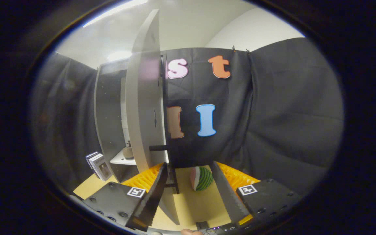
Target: Open the shoe cabinet door, grab the shoes and put them into the shoe cabinet, then close the shoe cabinet door.
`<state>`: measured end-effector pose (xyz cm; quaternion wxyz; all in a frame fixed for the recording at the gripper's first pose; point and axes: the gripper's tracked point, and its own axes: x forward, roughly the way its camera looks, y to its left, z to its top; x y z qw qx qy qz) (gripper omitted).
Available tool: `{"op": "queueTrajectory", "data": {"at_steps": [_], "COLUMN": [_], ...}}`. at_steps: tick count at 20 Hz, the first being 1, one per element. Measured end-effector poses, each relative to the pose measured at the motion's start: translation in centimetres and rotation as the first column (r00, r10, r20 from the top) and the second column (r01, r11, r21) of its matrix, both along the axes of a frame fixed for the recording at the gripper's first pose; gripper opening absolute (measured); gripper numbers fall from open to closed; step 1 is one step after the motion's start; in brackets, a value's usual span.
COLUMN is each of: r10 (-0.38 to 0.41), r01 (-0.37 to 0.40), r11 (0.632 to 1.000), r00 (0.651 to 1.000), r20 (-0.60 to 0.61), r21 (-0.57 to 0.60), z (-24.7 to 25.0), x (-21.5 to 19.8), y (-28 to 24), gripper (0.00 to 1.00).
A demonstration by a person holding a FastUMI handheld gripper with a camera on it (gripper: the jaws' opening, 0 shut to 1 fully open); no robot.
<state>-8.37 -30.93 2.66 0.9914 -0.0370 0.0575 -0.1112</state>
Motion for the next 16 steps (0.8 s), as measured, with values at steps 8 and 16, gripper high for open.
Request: {"op": "queueTrajectory", "data": {"at_steps": [8,16], "r10": [0.058,0.211], "r01": [-0.058,-0.206], "r11": [0.996,0.967], "r00": [0.998,0.977], "r20": [-0.012,-0.015], "r21": [0.063,0.151], "z": [0.0,-2.5], "x": [-0.2,1.8], "y": [1.3,9.0], "gripper": [0.87,0.88]}}
